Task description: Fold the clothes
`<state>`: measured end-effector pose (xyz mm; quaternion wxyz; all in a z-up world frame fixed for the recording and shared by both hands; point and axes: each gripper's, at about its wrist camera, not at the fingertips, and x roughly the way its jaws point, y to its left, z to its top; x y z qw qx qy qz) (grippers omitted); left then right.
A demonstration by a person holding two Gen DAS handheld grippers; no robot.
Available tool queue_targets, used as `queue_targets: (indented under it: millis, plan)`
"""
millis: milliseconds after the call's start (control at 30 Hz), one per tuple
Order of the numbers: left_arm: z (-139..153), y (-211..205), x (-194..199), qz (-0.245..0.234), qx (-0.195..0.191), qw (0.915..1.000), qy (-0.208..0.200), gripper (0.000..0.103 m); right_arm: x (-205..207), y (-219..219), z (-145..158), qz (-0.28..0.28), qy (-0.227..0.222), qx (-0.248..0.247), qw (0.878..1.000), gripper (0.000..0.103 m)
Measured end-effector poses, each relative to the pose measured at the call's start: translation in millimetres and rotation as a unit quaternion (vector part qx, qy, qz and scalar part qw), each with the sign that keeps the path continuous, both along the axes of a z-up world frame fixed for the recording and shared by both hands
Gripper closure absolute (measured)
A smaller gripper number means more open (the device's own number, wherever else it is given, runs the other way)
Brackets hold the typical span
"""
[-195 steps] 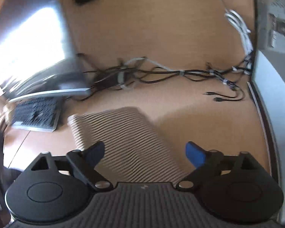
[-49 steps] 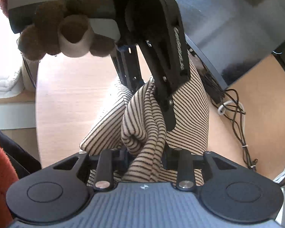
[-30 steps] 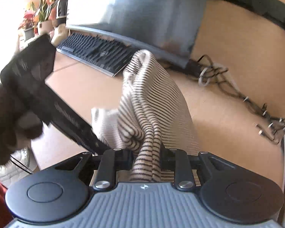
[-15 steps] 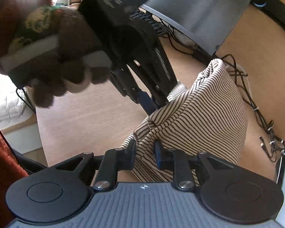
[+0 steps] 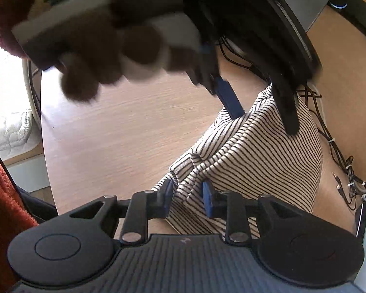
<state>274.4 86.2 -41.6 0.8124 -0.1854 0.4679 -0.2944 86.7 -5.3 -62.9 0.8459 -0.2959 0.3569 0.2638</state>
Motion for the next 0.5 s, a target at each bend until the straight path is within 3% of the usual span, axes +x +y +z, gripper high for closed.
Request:
queue_targets:
  millis: [33,67,200,267,333,433,500]
  plan:
    - [1,-2,-3,0.000,0.012,0.9999,-0.010,0.068,-2,-1,-1,0.001,-0.003,-0.002,1.000,0.075]
    - [4,-3,-7,0.000,0.017,0.9997,-0.019,0.079,-4,-1,-1,0.002,-0.004,-0.003,1.000,0.075]
    - [12,16,-29,-0.002,0.020,0.9991,-0.039,0.086,-9,-9,-1,0.000,-0.002,0.002,1.000,0.075]
    - [2,24,-33,0.003,0.037,0.9985,-0.041,0.086,-12,-11,1,-0.001,0.002,0.007,1.000,0.076]
    - [-13,31,-31,0.017,0.023,0.9993,-0.023,0.085,-15,-14,4,-0.002,0.008,0.015,1.000,0.076]
    - [-22,38,-32,0.017,0.013,0.9994,-0.027,0.085,-20,-29,26,-0.008,0.030,0.045,0.998,0.060]
    - [-23,37,-33,0.014,0.017,0.9991,-0.037,0.085,-17,-54,54,-0.034,0.057,0.112,0.991,0.046]
